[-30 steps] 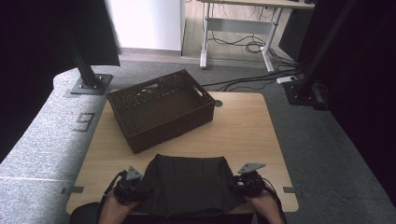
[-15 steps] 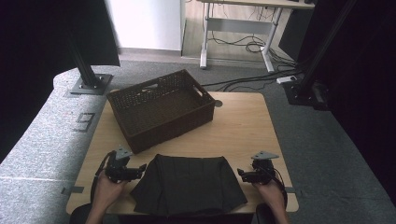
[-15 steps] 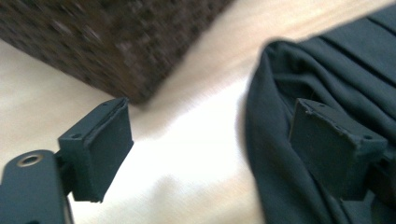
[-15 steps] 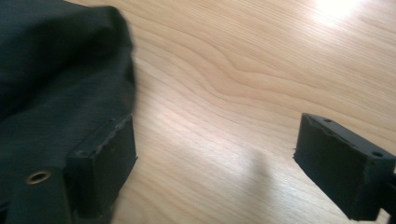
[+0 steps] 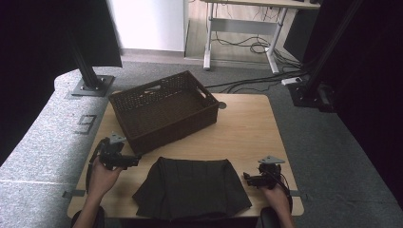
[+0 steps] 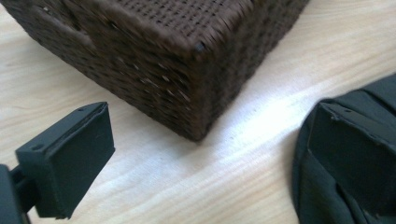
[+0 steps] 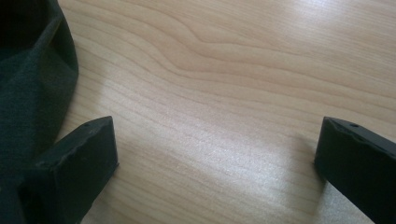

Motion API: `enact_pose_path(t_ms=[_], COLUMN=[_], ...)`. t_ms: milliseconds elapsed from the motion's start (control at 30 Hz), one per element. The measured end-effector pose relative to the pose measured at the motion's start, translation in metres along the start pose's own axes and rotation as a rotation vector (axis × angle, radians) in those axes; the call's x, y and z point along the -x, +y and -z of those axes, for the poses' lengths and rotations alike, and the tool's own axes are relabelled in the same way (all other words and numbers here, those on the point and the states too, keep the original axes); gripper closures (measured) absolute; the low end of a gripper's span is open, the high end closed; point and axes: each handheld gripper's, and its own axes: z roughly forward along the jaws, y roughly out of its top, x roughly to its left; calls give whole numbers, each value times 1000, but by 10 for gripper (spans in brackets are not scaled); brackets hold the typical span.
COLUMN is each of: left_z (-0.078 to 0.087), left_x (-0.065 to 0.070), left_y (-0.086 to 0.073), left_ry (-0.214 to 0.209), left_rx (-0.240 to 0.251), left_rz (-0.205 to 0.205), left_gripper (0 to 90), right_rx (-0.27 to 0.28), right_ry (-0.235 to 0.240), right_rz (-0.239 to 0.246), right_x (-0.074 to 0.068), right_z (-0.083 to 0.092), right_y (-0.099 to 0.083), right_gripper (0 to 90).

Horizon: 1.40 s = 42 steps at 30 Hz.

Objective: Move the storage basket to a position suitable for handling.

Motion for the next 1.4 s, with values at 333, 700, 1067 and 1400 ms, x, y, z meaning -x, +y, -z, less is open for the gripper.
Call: enact_pose_path(t_ms=[333, 700, 1067, 1400], left_z=[9, -10, -23, -24], left_x=[-17, -34, -44, -39], left_y=[33, 52, 52, 56], left_ry=[33, 89, 106, 116], left_rx=[30, 9, 8, -13], left_rz=[31, 84, 108, 91], left_gripper=[38, 165, 346, 508], right_rx=[6, 7, 7, 9], right_ry=[-1, -1, -1, -1], right_rz=[-1, 1, 0, 0], right_x=[0, 1, 0, 0], right_z=[0, 0, 0, -1], right_y=[0, 0, 0, 0], right_gripper=[0, 0, 0, 0])
